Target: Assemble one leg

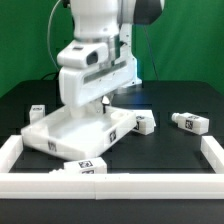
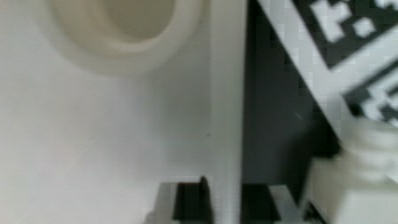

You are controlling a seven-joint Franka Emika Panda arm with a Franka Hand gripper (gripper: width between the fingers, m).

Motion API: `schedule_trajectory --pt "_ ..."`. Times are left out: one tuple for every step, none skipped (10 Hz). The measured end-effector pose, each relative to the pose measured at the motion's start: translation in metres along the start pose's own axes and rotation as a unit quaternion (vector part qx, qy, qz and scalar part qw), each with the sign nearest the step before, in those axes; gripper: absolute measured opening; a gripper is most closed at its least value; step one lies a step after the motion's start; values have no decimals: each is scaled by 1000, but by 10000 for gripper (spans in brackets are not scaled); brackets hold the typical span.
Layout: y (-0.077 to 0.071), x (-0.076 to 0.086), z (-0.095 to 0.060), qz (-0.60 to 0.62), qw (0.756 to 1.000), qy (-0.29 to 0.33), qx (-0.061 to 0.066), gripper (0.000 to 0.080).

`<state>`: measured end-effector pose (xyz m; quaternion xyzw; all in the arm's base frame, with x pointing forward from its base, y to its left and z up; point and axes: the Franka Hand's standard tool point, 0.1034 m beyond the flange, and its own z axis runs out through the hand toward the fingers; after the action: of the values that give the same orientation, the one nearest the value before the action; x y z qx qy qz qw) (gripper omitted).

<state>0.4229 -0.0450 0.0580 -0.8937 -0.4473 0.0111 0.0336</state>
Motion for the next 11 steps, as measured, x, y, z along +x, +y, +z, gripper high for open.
schedule_trajectory --pt "-2 2 -14 -32 999 5 -11 56" --pt "-1 4 -18 -70 997 7 -15 57" --pt "-4 8 -17 -75 997 9 -18 57" --pt "-4 7 -16 -74 997 8 -16 57" --pt "-4 6 -15 -73 997 8 -15 57" --pt "-4 8 -16 -84 996 9 -19 57" --pt "-6 18 -17 -136 990 18 -42 57" --pt "-14 34 -18 -175 983 15 -45 57" --pt "-17 49 -17 -215 975 12 -49 57" --pt "-16 61 -10 -240 970 10 -47 57" --pt "-13 55 -4 -221 975 10 -40 57"
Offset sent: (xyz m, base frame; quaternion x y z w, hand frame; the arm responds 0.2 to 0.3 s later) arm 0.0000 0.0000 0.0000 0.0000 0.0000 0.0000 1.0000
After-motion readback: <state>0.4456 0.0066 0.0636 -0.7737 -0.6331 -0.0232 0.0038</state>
